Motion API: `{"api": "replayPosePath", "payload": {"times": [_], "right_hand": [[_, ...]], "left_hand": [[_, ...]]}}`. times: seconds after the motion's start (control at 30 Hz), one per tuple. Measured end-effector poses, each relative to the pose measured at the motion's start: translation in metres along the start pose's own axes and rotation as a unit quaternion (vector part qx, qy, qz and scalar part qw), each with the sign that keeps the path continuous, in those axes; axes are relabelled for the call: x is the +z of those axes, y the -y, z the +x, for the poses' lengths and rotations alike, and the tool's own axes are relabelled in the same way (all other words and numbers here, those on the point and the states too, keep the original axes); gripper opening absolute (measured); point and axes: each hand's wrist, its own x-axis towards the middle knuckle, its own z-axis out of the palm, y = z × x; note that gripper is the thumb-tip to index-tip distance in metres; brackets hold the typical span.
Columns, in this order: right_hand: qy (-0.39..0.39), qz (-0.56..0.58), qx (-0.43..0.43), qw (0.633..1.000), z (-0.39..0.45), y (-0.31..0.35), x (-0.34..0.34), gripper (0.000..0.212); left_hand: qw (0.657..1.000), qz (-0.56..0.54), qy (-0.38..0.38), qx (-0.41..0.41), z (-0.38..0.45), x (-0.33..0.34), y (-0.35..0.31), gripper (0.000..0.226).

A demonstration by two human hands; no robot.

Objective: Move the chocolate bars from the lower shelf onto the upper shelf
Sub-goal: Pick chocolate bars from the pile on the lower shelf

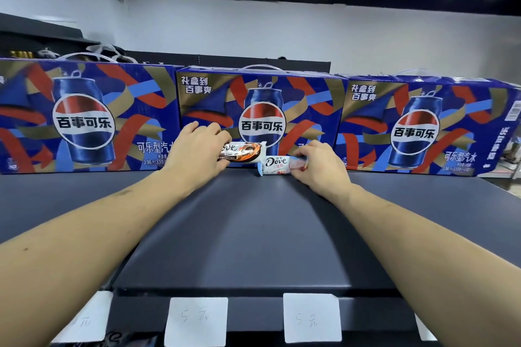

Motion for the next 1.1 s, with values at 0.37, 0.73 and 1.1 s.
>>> {"api": "replayPosePath", "payload": {"times": [0.37, 0.73, 1.1], "right_hand": [[-0.042, -0.058, 0.012, 0.997, 0.008, 0.002, 0.004, 0.021], [-0.054, -0.027, -0.004, 0.998, 0.004, -0.008, -0.005, 0.034], [-0.006, -0.017, 0.049, 0.999, -0.025, -0.064, -0.047, 0.034]], "left_hand": [[1.000, 0.008, 0.013, 0.007, 0.005, 0.005, 0.001, 0.041], [1.000, -0.004, 0.001, 0.021, 0.010, 0.008, -0.011, 0.037], [0.998, -0.023, -0.006, 0.057, 0.028, 0.010, -0.075, 0.034]]}}
